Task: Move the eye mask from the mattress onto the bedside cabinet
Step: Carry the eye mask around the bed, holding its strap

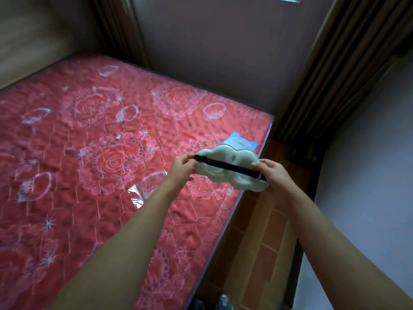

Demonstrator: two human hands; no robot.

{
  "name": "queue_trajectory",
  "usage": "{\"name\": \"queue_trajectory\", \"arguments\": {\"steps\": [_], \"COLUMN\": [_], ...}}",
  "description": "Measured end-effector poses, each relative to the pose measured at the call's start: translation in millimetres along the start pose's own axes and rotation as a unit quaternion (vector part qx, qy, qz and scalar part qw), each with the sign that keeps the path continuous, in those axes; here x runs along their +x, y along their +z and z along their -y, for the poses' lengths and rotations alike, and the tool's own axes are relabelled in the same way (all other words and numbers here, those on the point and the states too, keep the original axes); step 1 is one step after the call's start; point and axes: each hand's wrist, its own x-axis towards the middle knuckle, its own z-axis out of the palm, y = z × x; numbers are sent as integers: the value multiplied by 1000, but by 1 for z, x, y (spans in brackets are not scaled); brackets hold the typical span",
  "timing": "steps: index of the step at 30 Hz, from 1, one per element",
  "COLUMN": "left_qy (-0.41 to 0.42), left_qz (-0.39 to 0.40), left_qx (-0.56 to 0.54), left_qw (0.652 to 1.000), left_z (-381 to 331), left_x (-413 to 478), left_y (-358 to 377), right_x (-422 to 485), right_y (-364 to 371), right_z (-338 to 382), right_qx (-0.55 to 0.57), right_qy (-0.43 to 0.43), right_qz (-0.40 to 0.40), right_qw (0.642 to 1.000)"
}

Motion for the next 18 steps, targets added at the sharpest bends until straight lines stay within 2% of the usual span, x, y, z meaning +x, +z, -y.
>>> {"name": "queue_trajectory", "arguments": {"steps": [9,18], "left_qy": [59,107], "left_qz": [-38,-117], "left_qx": [-31,-80], "left_qw": [997,984], "left_z": [-36,-70], "left_x": [-32,-38], "left_y": [-8,-20], "right_x": [-27,-33], "right_y": [-8,-14], "right_z": [28,53], "right_qx": [80,78], "right_qy": [22,-11], "right_qz": [26,58], "right_qw": [996,995]}}
